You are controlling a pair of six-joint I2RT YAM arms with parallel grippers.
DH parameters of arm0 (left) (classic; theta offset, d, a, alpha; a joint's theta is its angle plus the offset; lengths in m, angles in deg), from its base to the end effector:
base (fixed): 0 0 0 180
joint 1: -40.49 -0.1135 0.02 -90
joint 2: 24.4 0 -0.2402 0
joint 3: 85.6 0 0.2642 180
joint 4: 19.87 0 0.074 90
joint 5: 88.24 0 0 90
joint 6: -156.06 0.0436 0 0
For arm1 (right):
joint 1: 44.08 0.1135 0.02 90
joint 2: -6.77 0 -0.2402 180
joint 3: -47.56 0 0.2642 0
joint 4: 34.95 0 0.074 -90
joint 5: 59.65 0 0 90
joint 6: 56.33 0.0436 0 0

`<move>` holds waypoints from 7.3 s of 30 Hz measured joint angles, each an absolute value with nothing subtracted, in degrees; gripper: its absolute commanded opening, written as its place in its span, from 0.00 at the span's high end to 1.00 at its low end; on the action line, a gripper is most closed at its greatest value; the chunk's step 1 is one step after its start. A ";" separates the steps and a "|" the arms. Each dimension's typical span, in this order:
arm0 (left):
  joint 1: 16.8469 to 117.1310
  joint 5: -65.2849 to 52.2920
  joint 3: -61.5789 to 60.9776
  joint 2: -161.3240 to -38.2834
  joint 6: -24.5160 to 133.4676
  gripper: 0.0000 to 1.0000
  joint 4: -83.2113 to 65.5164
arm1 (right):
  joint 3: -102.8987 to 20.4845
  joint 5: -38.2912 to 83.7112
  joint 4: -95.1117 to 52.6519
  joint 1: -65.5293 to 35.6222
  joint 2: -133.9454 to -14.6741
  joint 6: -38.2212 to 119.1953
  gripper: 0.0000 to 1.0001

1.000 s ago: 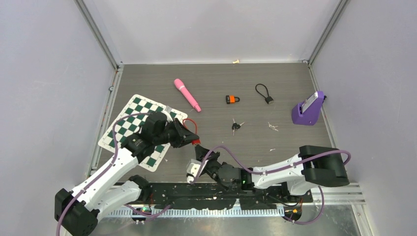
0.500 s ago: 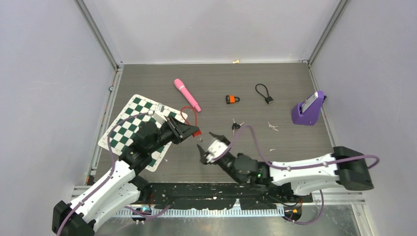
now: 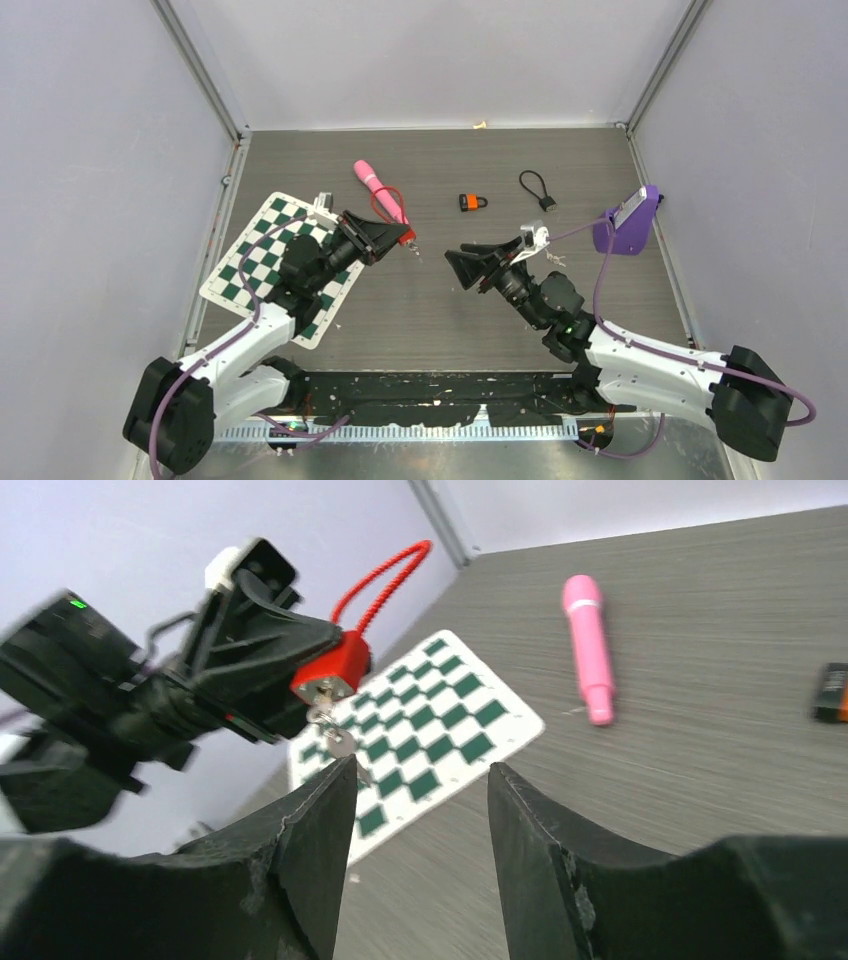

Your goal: Unlock with the key

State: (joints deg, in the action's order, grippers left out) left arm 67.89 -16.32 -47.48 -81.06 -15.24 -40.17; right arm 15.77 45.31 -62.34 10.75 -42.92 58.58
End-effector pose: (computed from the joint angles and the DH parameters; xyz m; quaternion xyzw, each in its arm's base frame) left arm 0.2192 -0.1288 0.2337 -0.2110 0.6640 -0.6399 0.3243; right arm 0.1420 0.1820 0.2346 -0.0694 0.6446 0.4205 0.6347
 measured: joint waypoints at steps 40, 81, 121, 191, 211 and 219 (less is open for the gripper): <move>69.72 -20.98 -45.44 -86.02 -19.00 1.00 -54.67 | 10.42 24.59 -89.22 4.91 -62.77 84.70 0.78; 73.92 -10.99 -43.24 -75.05 -1.78 1.00 -38.21 | 3.88 7.70 -84.59 -3.48 -67.88 95.56 0.95; 76.74 2.72 -45.01 -74.94 -5.73 1.00 -35.47 | 2.81 12.37 -89.90 -1.36 -74.66 85.27 0.95; 74.97 -12.04 -43.43 -69.13 1.59 1.00 -26.64 | 8.41 34.12 -64.59 16.08 -52.97 21.38 0.44; 74.84 -12.87 -43.43 -69.81 1.81 1.00 -27.15 | 5.08 32.20 -65.57 17.65 -55.88 20.04 0.92; 74.62 -12.19 -43.43 -69.81 2.00 1.00 -27.28 | 3.75 35.83 -64.76 19.49 -57.04 17.51 0.95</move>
